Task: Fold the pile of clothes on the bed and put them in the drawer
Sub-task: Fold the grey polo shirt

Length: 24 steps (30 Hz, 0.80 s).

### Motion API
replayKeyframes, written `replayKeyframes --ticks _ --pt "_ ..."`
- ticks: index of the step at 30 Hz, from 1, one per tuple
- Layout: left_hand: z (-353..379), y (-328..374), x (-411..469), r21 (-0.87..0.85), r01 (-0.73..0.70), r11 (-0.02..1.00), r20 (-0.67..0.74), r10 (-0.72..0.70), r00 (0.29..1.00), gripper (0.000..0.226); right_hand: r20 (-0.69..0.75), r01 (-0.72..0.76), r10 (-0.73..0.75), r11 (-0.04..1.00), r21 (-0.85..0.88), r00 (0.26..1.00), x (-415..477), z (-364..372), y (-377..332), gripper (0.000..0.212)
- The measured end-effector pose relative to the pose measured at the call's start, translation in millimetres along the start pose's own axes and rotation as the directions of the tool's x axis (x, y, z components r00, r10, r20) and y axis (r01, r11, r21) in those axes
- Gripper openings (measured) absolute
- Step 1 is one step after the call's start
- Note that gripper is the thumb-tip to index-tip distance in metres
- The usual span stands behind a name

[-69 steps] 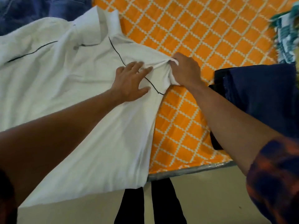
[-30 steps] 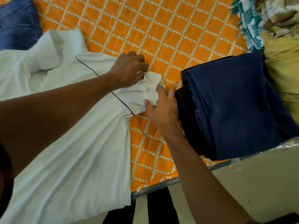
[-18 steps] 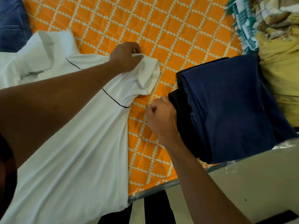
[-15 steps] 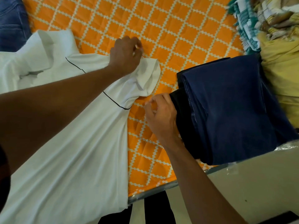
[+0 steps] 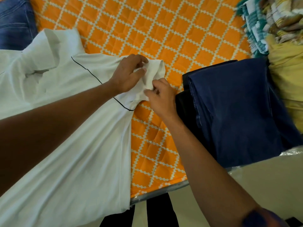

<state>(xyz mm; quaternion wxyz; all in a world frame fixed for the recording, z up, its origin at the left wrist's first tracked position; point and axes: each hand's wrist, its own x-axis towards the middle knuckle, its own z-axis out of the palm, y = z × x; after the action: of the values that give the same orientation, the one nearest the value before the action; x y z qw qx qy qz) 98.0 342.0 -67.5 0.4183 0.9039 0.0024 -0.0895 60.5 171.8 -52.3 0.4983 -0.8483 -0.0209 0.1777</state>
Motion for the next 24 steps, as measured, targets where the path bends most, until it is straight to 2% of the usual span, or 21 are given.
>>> replayKeyframes --ticks 2,4,6,8,10,11,13,16,18,20,22,24 --pt "-2.8 3.0 8.9 -0.066 0.101 0.993 0.050 -0.097 0.994 0.033 -0.068 0.018 -0.003 0.978 0.210 0.998 -19.2 -3.6 0.4 0.033" --pt "-4.4 4.0 16.5 -0.009 0.130 0.992 0.124 -0.128 0.984 0.045 -0.104 -0.041 0.073 0.958 0.283 0.992 -40.0 -6.9 5.9 0.025" --pt "-3.0 3.4 15.5 0.265 0.055 0.963 0.192 -0.109 0.975 0.066 -0.083 -0.143 0.161 0.972 0.188 0.983 -55.2 -5.6 10.4 0.024" --pt "3.1 1.3 6.9 0.519 -0.069 0.852 0.199 -0.042 0.979 0.071 -0.047 -0.234 0.233 0.972 -0.032 0.971 -59.4 -3.4 12.6 0.015" --pt "13.0 -5.0 -5.1 0.624 -0.145 0.768 0.228 -0.002 0.974 0.074 -0.057 -0.298 0.293 0.943 -0.144 0.954 -55.4 -2.8 9.7 0.019" --pt "19.8 -9.3 -9.8 0.650 -0.155 0.744 0.231 0.001 0.973 0.075 -0.059 -0.327 0.322 0.933 -0.148 0.945 -51.5 -2.9 6.6 0.022" --pt "31.9 -16.8 -12.0 0.671 -0.122 0.731 0.183 -0.004 0.983 0.072 -0.047 -0.365 0.362 0.921 -0.138 0.931 -46.5 -2.7 2.3 0.021" --pt "37.4 -9.7 -6.1 0.629 -0.023 0.777 0.086 -0.040 0.995 0.071 -0.094 -0.348 0.337 0.926 -0.147 0.937 -49.9 -8.2 -0.5 0.036" --pt "36.7 3.4 -9.2 0.578 -0.011 0.816 0.016 0.002 1.000 0.070 -0.153 -0.354 0.333 0.924 -0.143 0.931 -59.2 -10.2 -3.0 0.027" --pt "35.0 14.9 -20.8 0.547 -0.008 0.837 -0.089 0.068 0.994 0.065 -0.193 -0.387 0.368 0.920 -0.067 0.909 -71.4 -6.4 -2.9 0.016" --pt "32.6 19.7 -40.2 0.542 0.079 0.836 -0.211 0.045 0.977 0.061 -0.233 -0.399 0.400 0.915 0.052 0.886 -79.0 2.4 -4.2 0.037" --pt "33.8 9.7 -65.1 0.546 0.202 0.813 -0.286 -0.046 0.957 0.059 -0.245 -0.437 0.493 0.864 0.252 0.835 -76.7 11.4 -10.2 0.061"
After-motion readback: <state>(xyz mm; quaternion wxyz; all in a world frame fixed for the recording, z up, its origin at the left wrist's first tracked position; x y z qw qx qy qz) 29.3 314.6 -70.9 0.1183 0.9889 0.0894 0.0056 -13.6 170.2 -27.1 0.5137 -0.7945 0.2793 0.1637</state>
